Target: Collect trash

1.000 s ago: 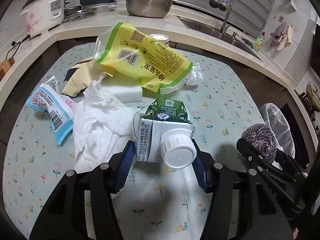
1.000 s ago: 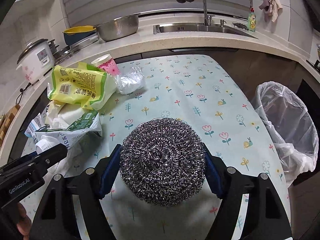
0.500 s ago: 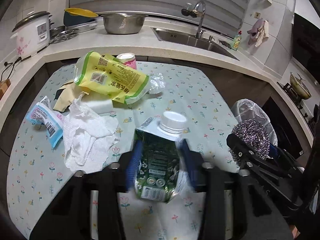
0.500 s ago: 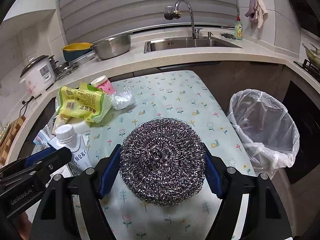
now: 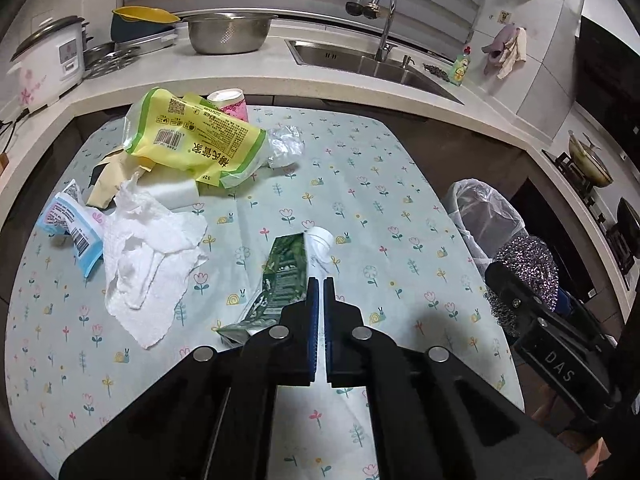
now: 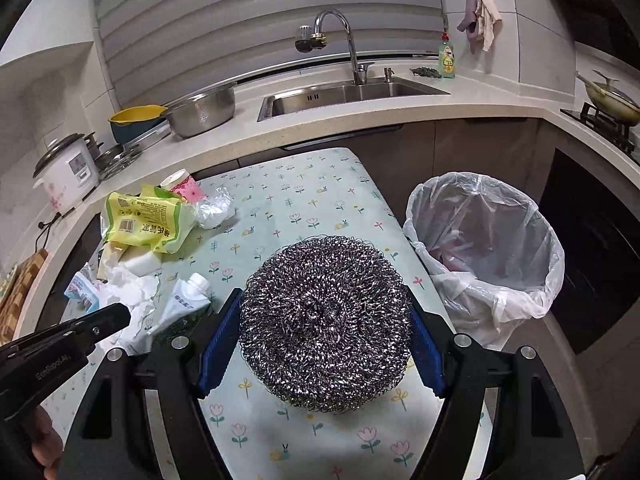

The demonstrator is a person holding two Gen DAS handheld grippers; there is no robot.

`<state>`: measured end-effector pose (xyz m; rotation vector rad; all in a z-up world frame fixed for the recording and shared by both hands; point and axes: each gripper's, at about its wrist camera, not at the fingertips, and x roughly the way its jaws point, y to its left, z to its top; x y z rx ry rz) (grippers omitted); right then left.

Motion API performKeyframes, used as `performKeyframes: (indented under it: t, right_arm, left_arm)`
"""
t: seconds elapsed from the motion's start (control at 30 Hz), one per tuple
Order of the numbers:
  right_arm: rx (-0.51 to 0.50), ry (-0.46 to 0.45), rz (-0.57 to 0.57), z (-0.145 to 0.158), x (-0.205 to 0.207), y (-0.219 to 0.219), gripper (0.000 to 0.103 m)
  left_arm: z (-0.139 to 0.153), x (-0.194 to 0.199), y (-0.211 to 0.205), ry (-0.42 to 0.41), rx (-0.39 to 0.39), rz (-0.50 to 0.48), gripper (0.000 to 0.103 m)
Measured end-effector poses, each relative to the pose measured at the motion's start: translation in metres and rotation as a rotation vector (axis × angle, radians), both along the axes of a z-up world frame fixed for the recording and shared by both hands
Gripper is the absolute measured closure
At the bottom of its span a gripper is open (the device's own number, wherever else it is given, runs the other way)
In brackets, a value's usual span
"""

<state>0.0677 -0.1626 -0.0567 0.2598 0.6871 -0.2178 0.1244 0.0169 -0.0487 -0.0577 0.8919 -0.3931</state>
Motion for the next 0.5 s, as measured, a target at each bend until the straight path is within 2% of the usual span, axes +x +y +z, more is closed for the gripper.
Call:
performKeyframes:
  t: [0.13,0.17,0.2,0.23,0.27,0.3,0.4,0.5]
  right_arm:
    - [0.007,0.000,0.001,-0.003,0.002,-0.001,0.031]
    - [0.010,0.001,0.002,-0.005,0.002,-0.002,0.031]
    - [0.013,0.003,0.003,-0.006,0.003,-0.002,0.031]
    - [0.017,0.006,0.004,-0.008,0.005,-0.003,0.031]
    - [0.019,0.009,0.006,-0.009,0.006,-0.003,0.031]
    - [0.019,0.013,0.007,-0.011,0.008,-0.003,0.031]
    - [0.027,0.026,0.006,-0.017,0.013,-0.005,0.031]
    - [0.034,0.036,0.004,-0.023,0.019,-0.008,0.031]
  left_arm:
    - [-0.005,0.004,0.008,0.011,0.000,0.013,0.099]
    - [-0.007,0.005,0.009,0.016,0.001,0.013,0.089]
    - [-0.010,0.007,0.011,0.026,0.003,0.008,0.065]
    - [-0.014,0.009,0.012,0.036,0.009,0.009,0.050]
    - [-0.017,0.009,0.014,0.032,0.012,0.016,0.030]
    - [-0.018,0.009,0.015,0.021,0.015,0.028,0.023]
    - [-0.028,0.013,0.009,0.019,0.042,0.009,0.014]
    - [-0.044,0.021,-0.003,0.039,0.086,-0.026,0.014]
